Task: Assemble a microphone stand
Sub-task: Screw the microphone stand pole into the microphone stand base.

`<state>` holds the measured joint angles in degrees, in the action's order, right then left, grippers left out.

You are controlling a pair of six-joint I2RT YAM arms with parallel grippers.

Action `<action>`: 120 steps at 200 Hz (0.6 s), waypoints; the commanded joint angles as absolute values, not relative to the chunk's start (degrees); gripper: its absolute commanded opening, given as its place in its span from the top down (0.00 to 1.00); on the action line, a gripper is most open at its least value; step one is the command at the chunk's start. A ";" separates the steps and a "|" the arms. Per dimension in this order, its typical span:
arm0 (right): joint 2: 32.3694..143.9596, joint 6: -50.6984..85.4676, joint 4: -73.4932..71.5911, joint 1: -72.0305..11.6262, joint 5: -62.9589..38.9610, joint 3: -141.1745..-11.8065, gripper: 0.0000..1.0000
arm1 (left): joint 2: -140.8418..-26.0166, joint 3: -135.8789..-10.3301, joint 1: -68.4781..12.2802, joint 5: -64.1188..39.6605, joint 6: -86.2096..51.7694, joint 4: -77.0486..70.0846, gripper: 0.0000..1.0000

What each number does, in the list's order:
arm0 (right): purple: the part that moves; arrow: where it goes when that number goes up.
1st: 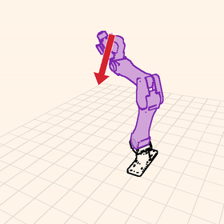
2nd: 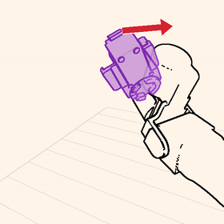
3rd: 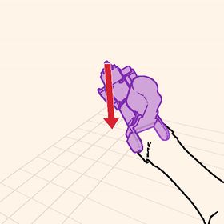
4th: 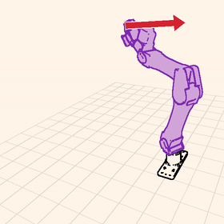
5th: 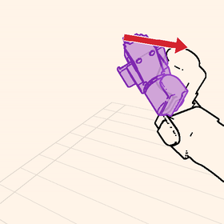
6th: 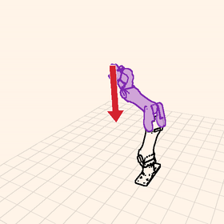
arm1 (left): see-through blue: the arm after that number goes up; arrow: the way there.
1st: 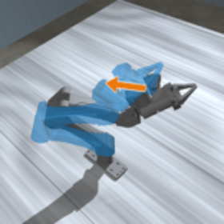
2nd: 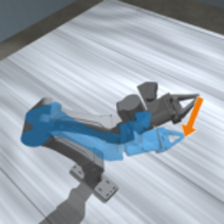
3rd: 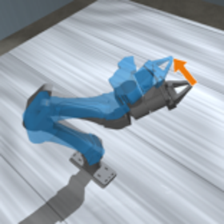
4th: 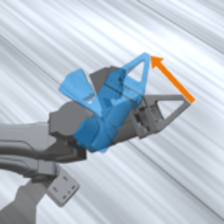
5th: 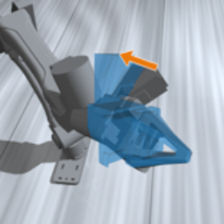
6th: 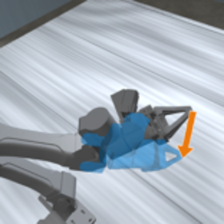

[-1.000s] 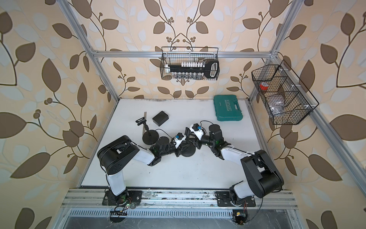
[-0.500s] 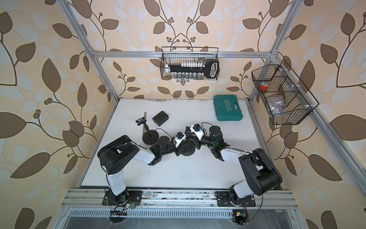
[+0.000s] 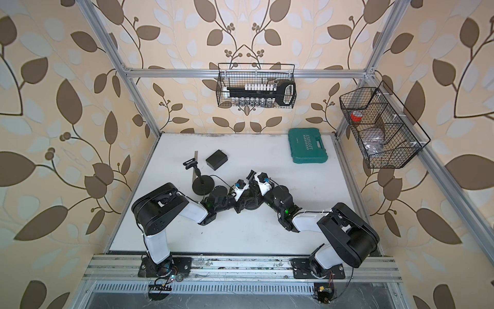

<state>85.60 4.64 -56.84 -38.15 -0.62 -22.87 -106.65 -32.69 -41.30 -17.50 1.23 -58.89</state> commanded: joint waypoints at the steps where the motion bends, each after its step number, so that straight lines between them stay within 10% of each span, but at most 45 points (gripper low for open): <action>1: 89.46 10.94 -49.82 -42.28 14.38 -20.39 1.00 | -105.53 -32.68 -41.67 -17.77 -0.08 -62.58 0.63; 95: 95.09 13.68 -47.12 -54.03 28.47 -25.49 1.00 | -102.79 -32.63 -41.66 -12.27 1.49 -62.15 0.90; 120: 91.70 10.42 -45.29 -51.30 21.06 -25.51 0.71 | -103.92 -31.64 -41.66 -11.78 1.68 -62.92 0.97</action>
